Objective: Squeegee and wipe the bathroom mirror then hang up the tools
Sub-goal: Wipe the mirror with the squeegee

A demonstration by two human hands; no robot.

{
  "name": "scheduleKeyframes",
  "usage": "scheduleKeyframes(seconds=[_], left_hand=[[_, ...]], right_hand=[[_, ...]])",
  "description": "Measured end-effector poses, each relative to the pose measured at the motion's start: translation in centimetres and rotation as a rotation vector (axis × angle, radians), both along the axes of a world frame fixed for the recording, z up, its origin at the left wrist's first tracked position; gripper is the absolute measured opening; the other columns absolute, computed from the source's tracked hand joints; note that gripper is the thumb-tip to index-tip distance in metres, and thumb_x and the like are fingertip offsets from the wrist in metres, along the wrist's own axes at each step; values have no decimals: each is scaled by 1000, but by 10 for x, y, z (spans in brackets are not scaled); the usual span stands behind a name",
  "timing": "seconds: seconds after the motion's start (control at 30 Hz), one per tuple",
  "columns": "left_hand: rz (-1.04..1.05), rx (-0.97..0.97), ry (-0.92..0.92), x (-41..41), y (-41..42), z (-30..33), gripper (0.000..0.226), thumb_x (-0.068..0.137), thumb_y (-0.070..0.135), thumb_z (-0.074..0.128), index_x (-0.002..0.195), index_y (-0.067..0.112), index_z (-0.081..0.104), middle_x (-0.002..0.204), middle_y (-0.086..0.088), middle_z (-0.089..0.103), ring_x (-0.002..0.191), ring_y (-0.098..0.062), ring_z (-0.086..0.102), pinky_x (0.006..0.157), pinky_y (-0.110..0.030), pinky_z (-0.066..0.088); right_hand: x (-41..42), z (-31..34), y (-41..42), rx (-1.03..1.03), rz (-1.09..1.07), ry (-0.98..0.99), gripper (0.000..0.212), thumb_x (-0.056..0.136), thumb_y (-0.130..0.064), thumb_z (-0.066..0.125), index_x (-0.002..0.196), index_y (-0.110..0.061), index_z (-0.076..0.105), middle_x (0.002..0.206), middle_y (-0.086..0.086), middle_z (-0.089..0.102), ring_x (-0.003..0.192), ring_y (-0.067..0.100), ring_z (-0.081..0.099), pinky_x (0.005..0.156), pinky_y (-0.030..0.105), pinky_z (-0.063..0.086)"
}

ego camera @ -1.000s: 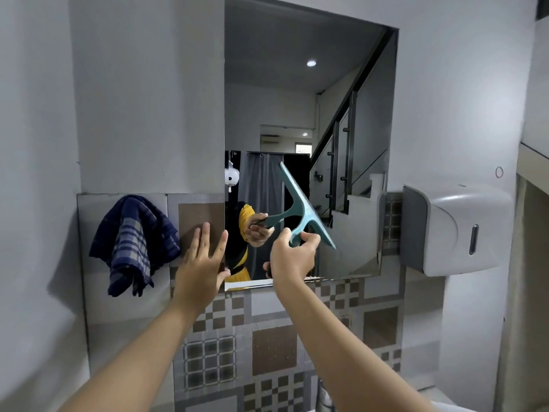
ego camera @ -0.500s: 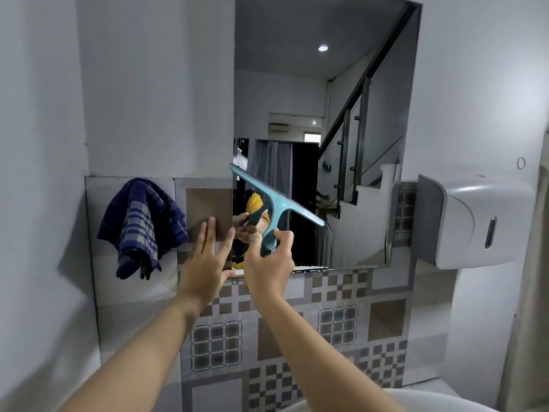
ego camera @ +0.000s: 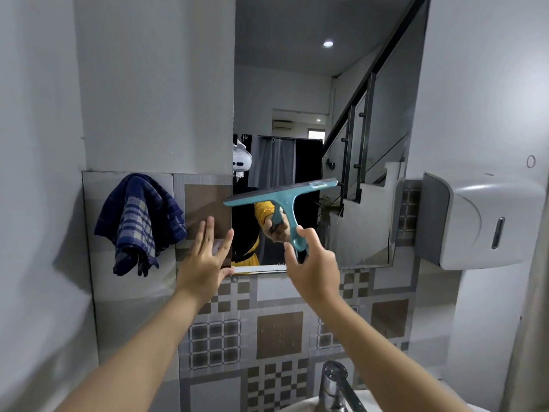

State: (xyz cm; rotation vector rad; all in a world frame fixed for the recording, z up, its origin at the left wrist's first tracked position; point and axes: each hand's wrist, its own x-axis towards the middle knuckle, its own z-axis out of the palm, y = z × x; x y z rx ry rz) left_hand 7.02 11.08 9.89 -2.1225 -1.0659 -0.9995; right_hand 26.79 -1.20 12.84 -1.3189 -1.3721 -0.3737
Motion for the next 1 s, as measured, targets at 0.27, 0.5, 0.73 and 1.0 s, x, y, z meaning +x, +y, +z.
scheduleKeyframes(seconds=[0.27, 0.5, 0.73, 1.0], left_hand=[[9, 36, 8, 0, 2, -2, 91, 61, 37, 82, 139, 16, 39, 147, -28, 22, 135, -43, 24, 85, -48, 51], [20, 50, 3, -2, 5, -5, 91, 66, 40, 78, 141, 18, 33, 150, -26, 13, 142, -38, 9, 89, -50, 48], [49, 59, 37, -1, 4, -3, 92, 64, 38, 79, 141, 14, 35, 149, -30, 16, 137, -43, 16, 93, -55, 46], [52, 52, 37, 0, 6, -4, 90, 62, 34, 82, 138, 12, 40, 147, -33, 19, 136, -41, 15, 88, -58, 46]], right_hand=[[55, 12, -1, 19, -122, -287, 40, 81, -23, 75, 118, -13, 63, 54, -10, 45, 33, 10, 30, 37, 11, 16], [100, 17, -3, 21, -154, -462, 41, 74, -21, 82, 111, -11, 67, 50, 0, 58, 38, 12, 30, 40, 9, 17], [154, 11, -22, -39, -144, -469, 38, 78, -21, 80, 112, -12, 66, 58, -13, 40, 37, 13, 32, 35, 23, 38], [211, -16, -51, -121, -236, -367, 38, 80, -23, 77, 114, -13, 63, 63, -6, 57, 35, 19, 43, 38, 28, 48]])
